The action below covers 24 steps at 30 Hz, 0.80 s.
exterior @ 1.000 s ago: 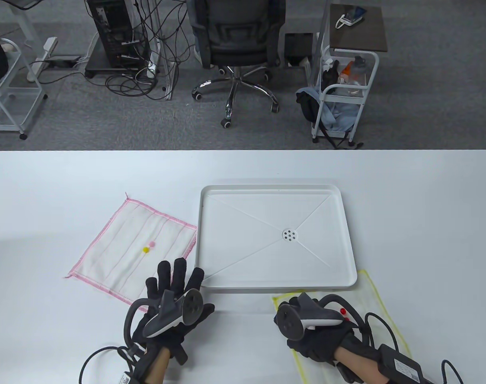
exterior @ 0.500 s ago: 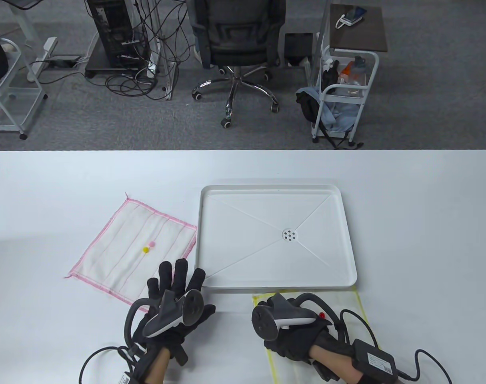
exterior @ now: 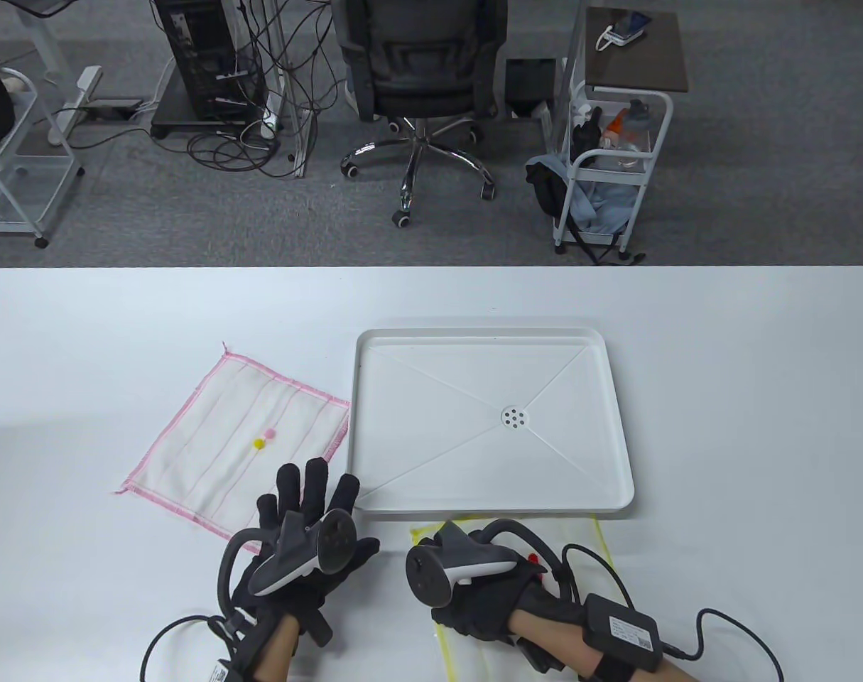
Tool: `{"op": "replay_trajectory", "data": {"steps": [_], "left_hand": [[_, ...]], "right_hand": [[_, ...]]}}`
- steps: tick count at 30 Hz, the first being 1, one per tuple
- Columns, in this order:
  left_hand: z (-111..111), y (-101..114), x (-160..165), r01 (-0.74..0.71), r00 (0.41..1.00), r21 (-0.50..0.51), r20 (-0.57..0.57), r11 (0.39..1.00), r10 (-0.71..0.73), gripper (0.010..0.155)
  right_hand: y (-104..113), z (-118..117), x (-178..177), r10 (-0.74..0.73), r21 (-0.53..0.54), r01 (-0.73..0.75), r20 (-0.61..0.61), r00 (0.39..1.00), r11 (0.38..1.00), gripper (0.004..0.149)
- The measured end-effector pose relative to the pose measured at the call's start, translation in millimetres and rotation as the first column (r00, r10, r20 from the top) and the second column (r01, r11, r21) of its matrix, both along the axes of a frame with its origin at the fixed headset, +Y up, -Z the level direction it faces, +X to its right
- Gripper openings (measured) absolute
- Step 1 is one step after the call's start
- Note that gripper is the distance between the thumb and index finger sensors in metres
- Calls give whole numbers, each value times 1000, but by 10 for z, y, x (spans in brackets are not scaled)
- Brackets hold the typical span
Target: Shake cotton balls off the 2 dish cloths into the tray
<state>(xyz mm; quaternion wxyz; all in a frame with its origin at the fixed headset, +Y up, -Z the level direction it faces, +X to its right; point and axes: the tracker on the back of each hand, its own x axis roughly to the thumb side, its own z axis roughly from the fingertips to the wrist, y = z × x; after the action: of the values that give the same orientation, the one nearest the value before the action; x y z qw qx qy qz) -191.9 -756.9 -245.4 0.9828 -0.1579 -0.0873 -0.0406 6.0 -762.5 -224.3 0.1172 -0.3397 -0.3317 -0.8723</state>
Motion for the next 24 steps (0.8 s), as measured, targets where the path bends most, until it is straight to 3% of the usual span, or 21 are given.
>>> {"op": "replay_trajectory", "data": {"steps": [24], "left_hand": [[-11,70,-233,-85,990,21,-108,996,87,82]], "right_hand": [[-93,55,-536,8,9,-7,-113,994,1000,65]]}}
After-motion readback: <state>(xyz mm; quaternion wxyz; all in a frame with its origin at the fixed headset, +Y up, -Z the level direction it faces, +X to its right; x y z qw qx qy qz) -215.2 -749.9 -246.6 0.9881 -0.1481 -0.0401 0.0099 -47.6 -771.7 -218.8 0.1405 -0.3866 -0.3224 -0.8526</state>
